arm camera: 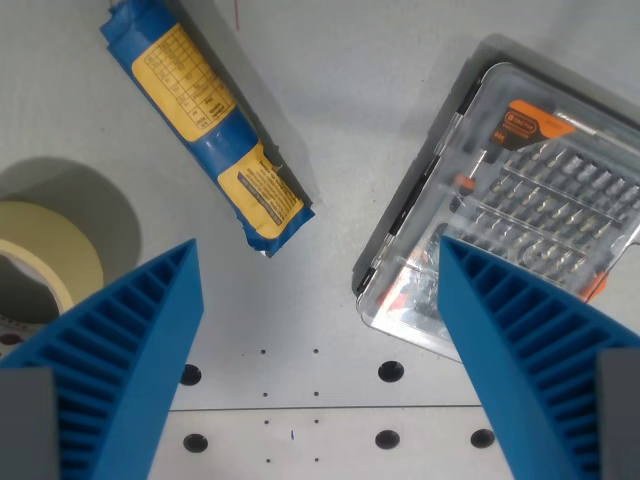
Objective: Move above the blue bag
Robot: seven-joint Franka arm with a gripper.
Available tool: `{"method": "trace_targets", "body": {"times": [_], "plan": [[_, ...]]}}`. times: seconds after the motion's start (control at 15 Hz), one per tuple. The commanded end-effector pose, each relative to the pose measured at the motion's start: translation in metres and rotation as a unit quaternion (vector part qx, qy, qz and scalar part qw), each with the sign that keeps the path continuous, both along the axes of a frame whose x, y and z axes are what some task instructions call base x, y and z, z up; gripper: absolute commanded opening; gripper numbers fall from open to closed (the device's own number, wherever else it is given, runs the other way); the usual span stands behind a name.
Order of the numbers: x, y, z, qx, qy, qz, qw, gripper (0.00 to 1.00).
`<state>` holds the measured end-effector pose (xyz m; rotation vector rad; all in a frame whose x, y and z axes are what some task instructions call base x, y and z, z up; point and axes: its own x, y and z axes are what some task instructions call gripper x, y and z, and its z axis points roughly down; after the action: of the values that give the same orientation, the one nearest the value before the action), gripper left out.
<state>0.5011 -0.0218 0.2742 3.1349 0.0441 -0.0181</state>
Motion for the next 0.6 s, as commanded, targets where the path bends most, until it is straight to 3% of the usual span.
{"method": "trace_targets", "body": {"times": [0.07, 0.6], "plan": [[0.0004, 0.0, 0.0018, 0.0, -0.002, 0.0, 1.0, 1.0], [0.0006, 0.0009, 0.0001, 0.0, -0.002, 0.016, 0.9999, 1.0]]}}
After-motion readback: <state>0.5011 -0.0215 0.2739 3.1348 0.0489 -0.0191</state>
